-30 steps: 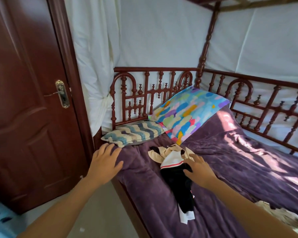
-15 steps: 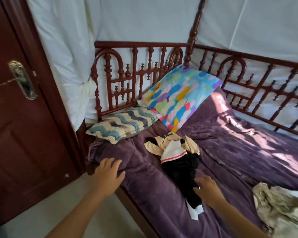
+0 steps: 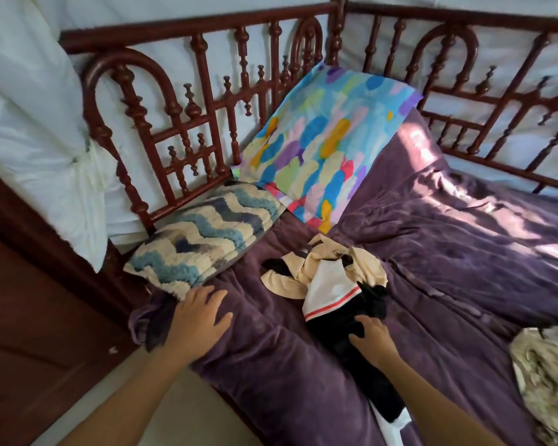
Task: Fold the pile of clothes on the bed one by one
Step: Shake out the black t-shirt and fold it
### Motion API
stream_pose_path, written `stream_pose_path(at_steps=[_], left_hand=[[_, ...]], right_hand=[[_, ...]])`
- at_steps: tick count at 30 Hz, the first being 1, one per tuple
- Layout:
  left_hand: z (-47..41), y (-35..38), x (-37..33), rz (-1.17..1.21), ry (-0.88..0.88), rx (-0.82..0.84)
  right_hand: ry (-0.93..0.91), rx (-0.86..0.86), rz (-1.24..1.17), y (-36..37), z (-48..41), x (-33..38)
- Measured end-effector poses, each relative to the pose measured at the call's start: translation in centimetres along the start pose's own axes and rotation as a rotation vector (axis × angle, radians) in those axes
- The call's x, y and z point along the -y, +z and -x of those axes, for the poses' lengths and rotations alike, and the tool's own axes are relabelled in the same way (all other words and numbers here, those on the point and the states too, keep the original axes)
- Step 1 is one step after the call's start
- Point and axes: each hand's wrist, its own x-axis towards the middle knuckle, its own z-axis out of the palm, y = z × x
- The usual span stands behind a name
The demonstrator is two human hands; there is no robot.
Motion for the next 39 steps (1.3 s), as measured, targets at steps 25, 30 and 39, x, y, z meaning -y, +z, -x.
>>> stream_pose_path(at_steps=[25,30,39], left_hand=[[-16.8,10.8,-10.2,0.119,0.624,0.531],[-18.7,11.5,-11.8,0.065,0.652,0.535],[-22.4,14.4,-18.3,-0.002,0.878,0.477]], right_hand=[[0.635,-0.243,-0.356,1.8,-1.1,1.3],[0.627,-0.182,-0.354,1.5,-4.5,0.7],[0.529,-0.161,-0.352,1.7,-10.5,-0.6]])
